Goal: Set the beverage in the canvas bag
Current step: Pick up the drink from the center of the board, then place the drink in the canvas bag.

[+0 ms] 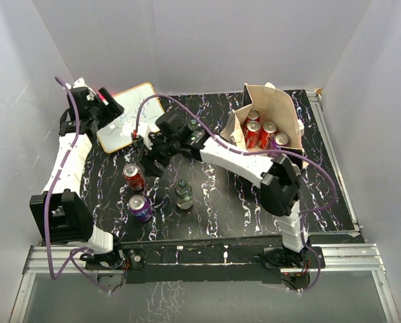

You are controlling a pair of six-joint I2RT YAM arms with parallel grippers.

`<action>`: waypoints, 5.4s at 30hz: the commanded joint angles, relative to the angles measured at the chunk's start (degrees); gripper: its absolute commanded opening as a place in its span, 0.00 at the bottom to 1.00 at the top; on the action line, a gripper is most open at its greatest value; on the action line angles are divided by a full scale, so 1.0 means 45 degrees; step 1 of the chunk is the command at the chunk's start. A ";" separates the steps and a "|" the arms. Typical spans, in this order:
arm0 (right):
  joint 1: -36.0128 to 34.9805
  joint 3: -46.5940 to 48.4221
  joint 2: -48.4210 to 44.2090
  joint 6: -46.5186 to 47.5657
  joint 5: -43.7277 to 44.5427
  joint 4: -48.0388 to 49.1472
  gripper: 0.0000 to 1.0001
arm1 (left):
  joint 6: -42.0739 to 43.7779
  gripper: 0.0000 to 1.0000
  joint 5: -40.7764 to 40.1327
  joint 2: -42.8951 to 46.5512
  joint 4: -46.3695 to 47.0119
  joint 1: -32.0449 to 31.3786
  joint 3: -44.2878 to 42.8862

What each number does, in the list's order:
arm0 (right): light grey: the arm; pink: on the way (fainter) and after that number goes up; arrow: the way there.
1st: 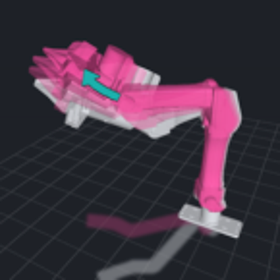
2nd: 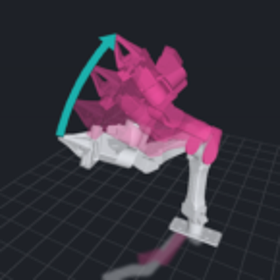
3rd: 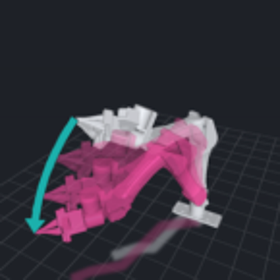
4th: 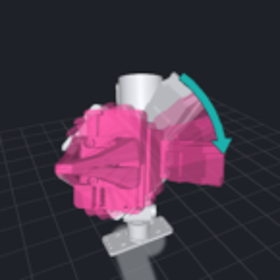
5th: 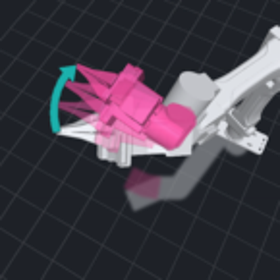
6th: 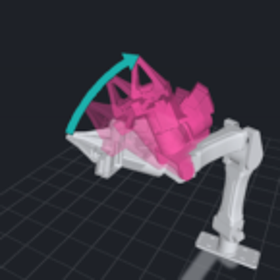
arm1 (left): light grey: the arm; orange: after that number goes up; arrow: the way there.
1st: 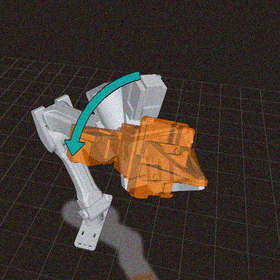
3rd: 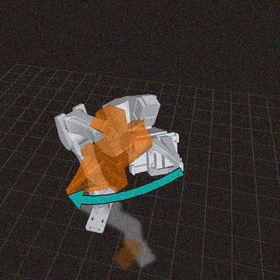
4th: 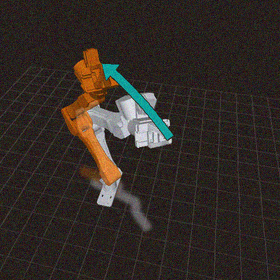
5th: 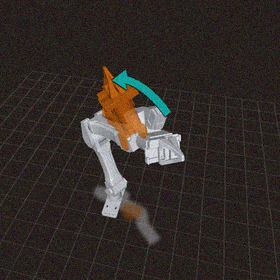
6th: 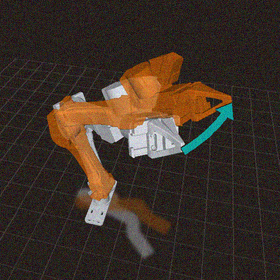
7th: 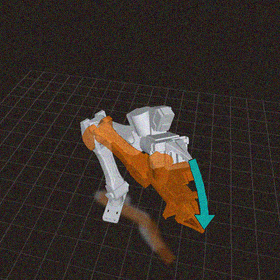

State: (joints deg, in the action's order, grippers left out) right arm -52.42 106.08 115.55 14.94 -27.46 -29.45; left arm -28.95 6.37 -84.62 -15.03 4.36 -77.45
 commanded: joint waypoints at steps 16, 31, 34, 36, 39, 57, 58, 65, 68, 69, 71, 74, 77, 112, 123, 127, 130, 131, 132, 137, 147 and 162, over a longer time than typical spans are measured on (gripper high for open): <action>-0.0947 0.4620 0.4202 -0.0060 0.1208 0.0499 0.92 | -0.1101 0.70 0.0258 0.1284 -0.1207 0.1362 0.0158; -0.0948 0.4237 0.4898 -0.0628 0.1298 0.2117 0.85 | -0.0611 0.70 0.0680 0.1324 -0.1061 0.1463 0.0035; -0.0948 0.4203 0.5015 -0.0625 0.1317 0.2113 0.84 | -0.0592 0.70 0.0820 0.1324 -0.0964 0.1472 0.0024; -0.0948 0.4118 0.5041 -0.0621 0.1317 0.2114 0.84 | -0.0612 0.70 0.0926 0.1326 -0.0948 0.1472 -0.0006; -0.0958 0.3974 0.5082 -0.0587 0.1327 0.2092 0.83 | -0.0636 0.70 0.1003 0.1336 -0.0939 0.1472 -0.0016; -0.0682 0.4821 0.4191 -0.0781 0.1779 0.1942 0.20 | -0.0541 0.69 0.2936 0.0963 0.0353 0.1473 0.0242; -0.0570 0.4858 0.3943 -0.0864 0.1903 0.1936 0.15 | -0.0615 0.69 0.3064 0.0868 0.0483 0.1472 0.0229; 0.0657 0.4903 0.1627 -0.1327 0.2499 0.1209 0.08 | -0.0969 0.69 0.4252 0.0019 0.1335 0.1432 -0.0152; 0.1154 0.4838 0.0582 -0.1010 0.3152 0.0593 0.08 | -0.1224 0.68 0.4616 -0.0370 0.1791 0.1272 -0.0309; 0.1219 0.4675 0.0181 -0.0665 0.3464 0.0471 0.08 | -0.1270 0.68 0.4668 -0.0463 0.1918 0.1191 -0.0350; 0.1365 0.4225 -0.0664 -0.0040 0.3885 0.0365 0.08 | -0.1339 0.68 0.4713 -0.0662 0.2172 0.0931 -0.0448; 0.1649 0.3854 -0.1735 0.0437 0.4095 0.0193 0.08 | -0.1437 0.68 0.4911 -0.0926 0.2506 0.0433 -0.0560; 0.1762 0.4013 -0.2513 0.0831 0.4564 -0.0055 0.08 | -0.1431 0.68 0.5056 -0.1259 0.2810 -0.0212 -0.0741; 0.8571 -0.4475 -0.9490 -0.0412 0.5057 -0.0788 0.08 | -0.0476 0.68 0.5449 -0.4986 0.5271 -0.7419 -0.3792; 0.8919 -0.5161 -0.8080 -0.0761 0.4847 0.0170 0.08 | -0.0229 0.68 0.4776 -0.4716 0.5157 -0.7519 -0.3482; 0.9029 -0.5778 -0.7973 -0.0546 0.4710 0.0507 0.08 | -0.0045 0.68 0.4579 -0.4582 0.5174 -0.7531 -0.3376; 0.9168 -0.6223 -0.7900 -0.0283 0.4704 0.0677 0.08 | -0.0003 0.68 0.4473 -0.4608 0.5222 -0.7534 -0.3365; 0.9259 -0.6469 -0.7862 -0.0230 0.4685 0.0772 0.08 | 0.0006 0.68 0.4426 -0.4620 0.5223 -0.7522 -0.3383; 0.9371 -0.6604 -0.7830 -0.0189 0.4693 0.0806 0.08 | 0.0024 0.68 0.4400 -0.4646 0.5223 -0.7530 -0.3421; 0.9671 -0.7124 -0.7576 -0.0151 0.4413 0.1231 0.08 | 0.0122 0.68 0.4313 -0.4808 0.5195 -0.7520 -0.3527; 0.9813 -0.7438 -0.6540 -0.0234 0.4034 0.2431 0.08 | 0.0445 0.68 0.4076 -0.4945 0.4885 -0.7519 -0.3836; 1.0167 -0.7930 -0.5857 0.0030 0.3824 0.3110 0.08 | 0.0926 0.70 0.6242 -0.5259 0.5627 -0.7646 -0.3843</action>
State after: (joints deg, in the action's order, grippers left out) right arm -7.33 70.22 90.19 14.22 -9.13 -23.59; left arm -26.52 27.05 -108.51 7.51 -29.54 -94.17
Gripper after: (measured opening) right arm 0.689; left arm 0.695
